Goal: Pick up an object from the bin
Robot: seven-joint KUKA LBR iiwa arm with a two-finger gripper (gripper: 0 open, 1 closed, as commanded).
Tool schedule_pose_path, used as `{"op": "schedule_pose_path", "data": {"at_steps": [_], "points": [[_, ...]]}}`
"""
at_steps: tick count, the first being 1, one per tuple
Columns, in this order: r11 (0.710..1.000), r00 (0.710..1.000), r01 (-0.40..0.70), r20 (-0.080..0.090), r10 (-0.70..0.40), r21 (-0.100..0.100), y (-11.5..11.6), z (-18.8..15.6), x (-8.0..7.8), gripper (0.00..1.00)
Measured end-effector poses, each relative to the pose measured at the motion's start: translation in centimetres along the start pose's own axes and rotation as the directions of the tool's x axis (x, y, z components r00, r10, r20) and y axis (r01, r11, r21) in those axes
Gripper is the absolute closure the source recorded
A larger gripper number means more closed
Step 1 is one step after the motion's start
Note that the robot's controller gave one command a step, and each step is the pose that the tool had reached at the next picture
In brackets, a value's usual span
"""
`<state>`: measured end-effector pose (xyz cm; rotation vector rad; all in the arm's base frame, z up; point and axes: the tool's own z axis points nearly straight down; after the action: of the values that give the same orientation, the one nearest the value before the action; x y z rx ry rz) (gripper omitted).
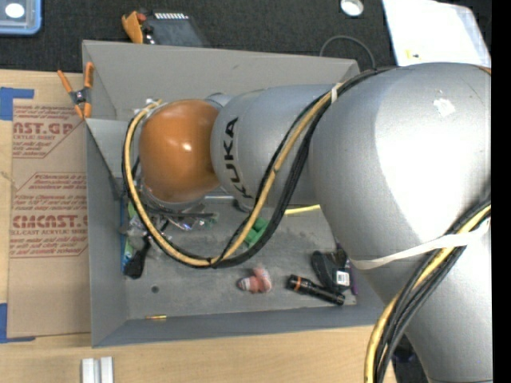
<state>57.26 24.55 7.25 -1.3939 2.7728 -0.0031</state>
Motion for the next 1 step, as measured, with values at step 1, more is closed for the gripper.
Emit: {"op": "schedule_pose_path", "data": {"at_steps": [1], "points": [[0.999, 0.999, 0.034, 0.003, -0.034, 0.003, -0.03, -0.03, -0.02, 1.0]]}}
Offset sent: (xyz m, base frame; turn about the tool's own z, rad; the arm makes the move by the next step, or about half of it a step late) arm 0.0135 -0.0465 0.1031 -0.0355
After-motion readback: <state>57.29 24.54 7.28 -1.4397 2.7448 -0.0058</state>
